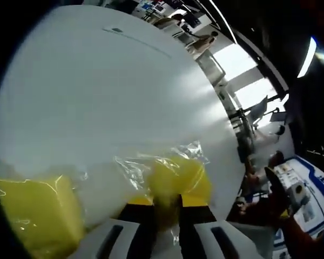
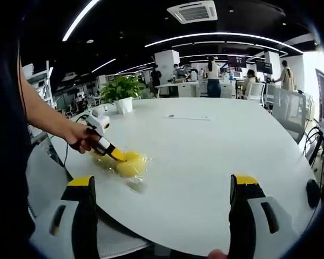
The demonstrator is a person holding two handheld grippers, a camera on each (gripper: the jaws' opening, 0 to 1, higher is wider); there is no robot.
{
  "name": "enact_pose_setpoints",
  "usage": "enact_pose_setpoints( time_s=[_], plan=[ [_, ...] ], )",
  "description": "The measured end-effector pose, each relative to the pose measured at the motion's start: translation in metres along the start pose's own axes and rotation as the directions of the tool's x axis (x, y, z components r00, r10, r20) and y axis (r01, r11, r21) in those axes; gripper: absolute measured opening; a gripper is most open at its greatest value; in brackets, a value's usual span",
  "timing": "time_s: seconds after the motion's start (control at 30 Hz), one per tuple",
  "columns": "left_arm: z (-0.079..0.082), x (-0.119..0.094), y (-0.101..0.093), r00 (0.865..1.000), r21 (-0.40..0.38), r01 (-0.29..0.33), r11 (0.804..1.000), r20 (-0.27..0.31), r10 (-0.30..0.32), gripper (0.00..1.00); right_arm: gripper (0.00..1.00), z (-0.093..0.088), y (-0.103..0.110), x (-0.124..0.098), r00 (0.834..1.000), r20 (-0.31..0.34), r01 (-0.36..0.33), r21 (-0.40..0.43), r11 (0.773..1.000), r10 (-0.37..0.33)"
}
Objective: Compare the silicone blocks by pressing each to a similar depth, holding the contact briefly, and releasing to observe deformation and rebound differences across the visible hardness samples.
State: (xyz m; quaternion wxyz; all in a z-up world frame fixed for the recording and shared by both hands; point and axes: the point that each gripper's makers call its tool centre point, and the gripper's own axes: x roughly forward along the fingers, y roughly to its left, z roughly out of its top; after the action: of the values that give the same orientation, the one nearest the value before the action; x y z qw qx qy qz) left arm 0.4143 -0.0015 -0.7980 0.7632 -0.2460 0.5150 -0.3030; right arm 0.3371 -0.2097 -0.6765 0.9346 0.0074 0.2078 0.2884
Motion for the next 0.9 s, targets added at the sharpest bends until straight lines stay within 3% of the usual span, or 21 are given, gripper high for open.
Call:
enact_pose_setpoints(
  time_s=[0.1, 0.2, 0.47, 0.53, 0.6, 0.67, 0.73, 0.8, 0.9],
  plan=[
    [0.003, -0.003, 0.001, 1.0, 0.006, -0.009, 1.0, 0.011, 0.009, 0.21, 0.97, 0.0, 0.001, 0.001, 1.0, -0.001, -0.005, -0.002, 1.0, 0.005],
    [0.002, -0.005, -0.003, 1.0, 0.064, -0.003, 0.998, 0.024, 0.002, 0.27, 0.97, 0.002, 0.002, 0.002, 1.0, -0.002, -0.006, -0.007, 1.0, 0.006],
    [0.018, -0.022, -0.02, 0.991, 0.151, 0.046, 0.988, 0.117, -0.064, 0.6, 0.97, 0.008, 0.004, 0.01, 1.0, 0.009, -0.021, 0.0, 1.0, 0.021],
    [0.017, -0.029, -0.023, 0.991, 0.309, 0.015, 0.951, 0.12, -0.054, 0.66, 0.97, 0.009, 0.005, 0.013, 1.0, 0.011, -0.024, -0.002, 1.0, 0.024],
    [0.021, -0.036, -0.025, 0.987, 0.41, -0.017, 0.912, 0.152, -0.05, 0.73, 0.97, 0.01, 0.006, 0.016, 1.0, 0.01, -0.026, -0.009, 1.0, 0.026],
    [0.025, -0.045, -0.029, 0.982, 0.453, -0.025, 0.891, 0.178, -0.064, 0.76, 0.97, 0.011, 0.006, 0.018, 0.999, 0.01, -0.032, -0.005, 0.999, 0.032],
    [0.035, -0.061, -0.034, 0.968, 0.501, -0.041, 0.864, 0.233, -0.09, 0.78, 0.97, 0.011, 0.008, 0.021, 0.999, 0.005, -0.036, -0.012, 0.999, 0.036],
    [0.044, -0.074, -0.035, 0.956, 0.526, -0.055, 0.848, 0.273, -0.108, 0.8, 0.97, 0.012, 0.008, 0.023, 0.999, 0.001, -0.04, -0.018, 0.999, 0.04],
    [0.057, -0.102, -0.028, 0.942, 0.525, -0.077, 0.848, 0.318, -0.111, 0.84, 0.97, 0.014, 0.007, 0.026, 0.999, 0.002, -0.042, -0.026, 0.999, 0.042]
  ],
)
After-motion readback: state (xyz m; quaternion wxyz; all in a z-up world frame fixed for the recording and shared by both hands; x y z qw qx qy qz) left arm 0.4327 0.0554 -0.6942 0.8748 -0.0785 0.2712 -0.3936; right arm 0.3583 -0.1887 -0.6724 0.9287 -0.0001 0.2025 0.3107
